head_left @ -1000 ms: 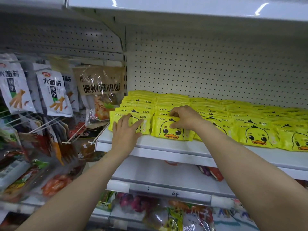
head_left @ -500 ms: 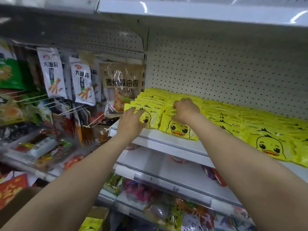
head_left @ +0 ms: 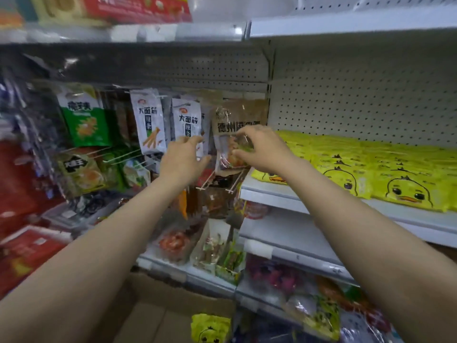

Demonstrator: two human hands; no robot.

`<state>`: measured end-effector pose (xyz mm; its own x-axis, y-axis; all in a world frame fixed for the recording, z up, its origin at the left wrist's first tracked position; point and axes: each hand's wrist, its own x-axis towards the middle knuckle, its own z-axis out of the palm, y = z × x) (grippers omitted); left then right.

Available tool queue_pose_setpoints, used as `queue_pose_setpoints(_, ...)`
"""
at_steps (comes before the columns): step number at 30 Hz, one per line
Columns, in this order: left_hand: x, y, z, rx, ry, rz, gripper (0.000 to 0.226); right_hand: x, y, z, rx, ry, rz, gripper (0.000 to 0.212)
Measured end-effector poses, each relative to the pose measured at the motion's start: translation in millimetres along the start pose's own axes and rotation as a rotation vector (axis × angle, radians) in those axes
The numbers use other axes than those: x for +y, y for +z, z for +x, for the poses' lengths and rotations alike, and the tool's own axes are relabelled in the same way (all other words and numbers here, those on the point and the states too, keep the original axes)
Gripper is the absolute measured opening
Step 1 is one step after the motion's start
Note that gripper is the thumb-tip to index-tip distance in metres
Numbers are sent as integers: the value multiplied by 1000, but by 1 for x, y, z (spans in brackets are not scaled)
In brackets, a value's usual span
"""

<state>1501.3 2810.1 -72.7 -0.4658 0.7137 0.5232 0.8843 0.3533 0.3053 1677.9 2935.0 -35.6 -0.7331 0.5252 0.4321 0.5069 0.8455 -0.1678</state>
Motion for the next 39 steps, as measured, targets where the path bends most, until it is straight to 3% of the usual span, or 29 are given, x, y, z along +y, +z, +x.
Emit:
queue_pose_setpoints(10, -101, -34, -50, 27, 127, 53, 50, -113, 54, -21, -3, 21, -6, 57)
queue_pose_setpoints(18, -145, 17, -95, -100, 87, 48, 52, -122, 130, -39, -225, 41, 10, 59)
queue_pose_setpoints(27, -191, 134, -148, -419, -56, -20, 49, -84, 264, -76, -610, 149, 73, 55)
queue_pose_setpoints(33, -210, 231, -211, -714, -264, -141, 48, -48, 373, -138, -931, 272, 144, 46)
queue_pose_setpoints(39, -233, 324, -277, -916, -478, -294, 53, -23, 481, -194, -1126, 366, 184, 40)
